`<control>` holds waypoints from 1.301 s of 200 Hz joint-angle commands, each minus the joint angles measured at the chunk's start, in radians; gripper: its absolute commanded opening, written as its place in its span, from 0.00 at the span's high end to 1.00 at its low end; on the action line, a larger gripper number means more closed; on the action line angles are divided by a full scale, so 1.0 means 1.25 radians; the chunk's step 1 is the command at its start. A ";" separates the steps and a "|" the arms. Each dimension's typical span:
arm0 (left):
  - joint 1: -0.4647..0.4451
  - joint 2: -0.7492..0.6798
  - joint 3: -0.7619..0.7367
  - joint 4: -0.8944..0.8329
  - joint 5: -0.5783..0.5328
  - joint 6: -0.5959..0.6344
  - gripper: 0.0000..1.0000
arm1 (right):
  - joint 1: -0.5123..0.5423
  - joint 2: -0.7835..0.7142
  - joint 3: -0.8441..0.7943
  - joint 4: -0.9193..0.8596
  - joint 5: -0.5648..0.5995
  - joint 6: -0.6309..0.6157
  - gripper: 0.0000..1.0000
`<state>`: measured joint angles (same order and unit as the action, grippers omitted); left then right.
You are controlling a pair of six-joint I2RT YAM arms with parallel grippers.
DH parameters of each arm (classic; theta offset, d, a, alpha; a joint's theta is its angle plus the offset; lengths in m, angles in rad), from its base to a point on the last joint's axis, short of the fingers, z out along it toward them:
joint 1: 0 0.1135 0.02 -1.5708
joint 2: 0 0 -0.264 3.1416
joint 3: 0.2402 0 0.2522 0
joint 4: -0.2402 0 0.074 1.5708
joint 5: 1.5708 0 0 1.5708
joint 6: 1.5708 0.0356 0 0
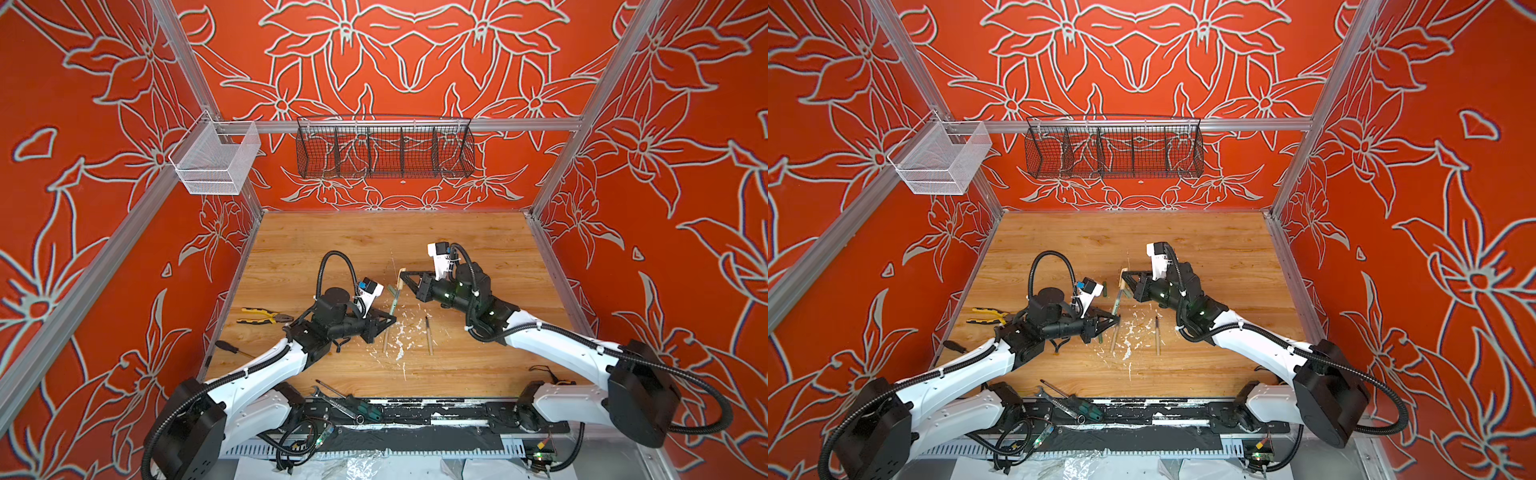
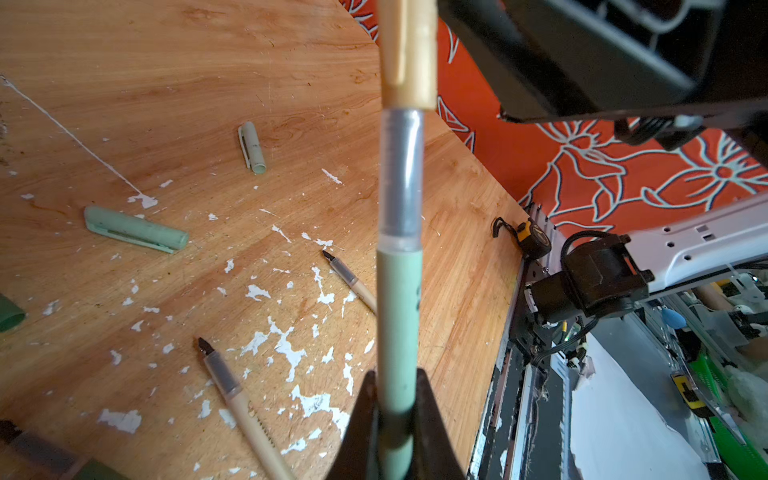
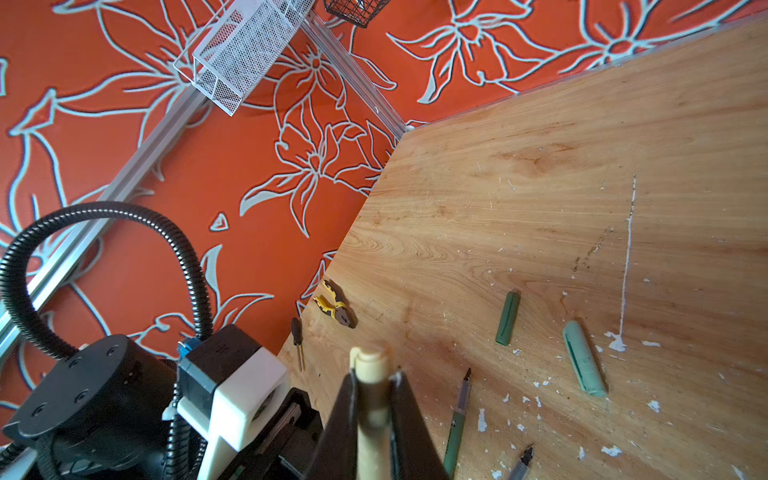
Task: Insert the pens into the pen caps
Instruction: 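Push the beige cap down over the pen with the right gripper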
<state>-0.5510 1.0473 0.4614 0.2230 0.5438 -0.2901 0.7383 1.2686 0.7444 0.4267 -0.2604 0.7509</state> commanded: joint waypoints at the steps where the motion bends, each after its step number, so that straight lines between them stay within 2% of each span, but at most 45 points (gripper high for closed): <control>1: 0.017 -0.016 -0.006 0.055 -0.008 -0.014 1.00 | 0.014 -0.005 -0.024 0.013 0.006 0.032 0.90; 113: 0.033 0.006 -0.002 0.079 0.013 -0.021 1.00 | 0.041 0.033 -0.047 0.115 0.013 0.084 0.90; 209: 0.052 -0.001 -0.003 0.090 0.029 -0.021 1.00 | 0.058 0.003 -0.027 -0.029 0.028 0.021 0.90; 260: 0.052 -0.017 -0.010 0.089 0.015 -0.011 1.00 | 0.057 0.000 -0.002 -0.073 -0.001 0.029 0.90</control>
<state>-0.5037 1.0531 0.4427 0.2295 0.5999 -0.3115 0.7856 1.2736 0.7151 0.4664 -0.1825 0.7891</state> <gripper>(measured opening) 0.102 0.142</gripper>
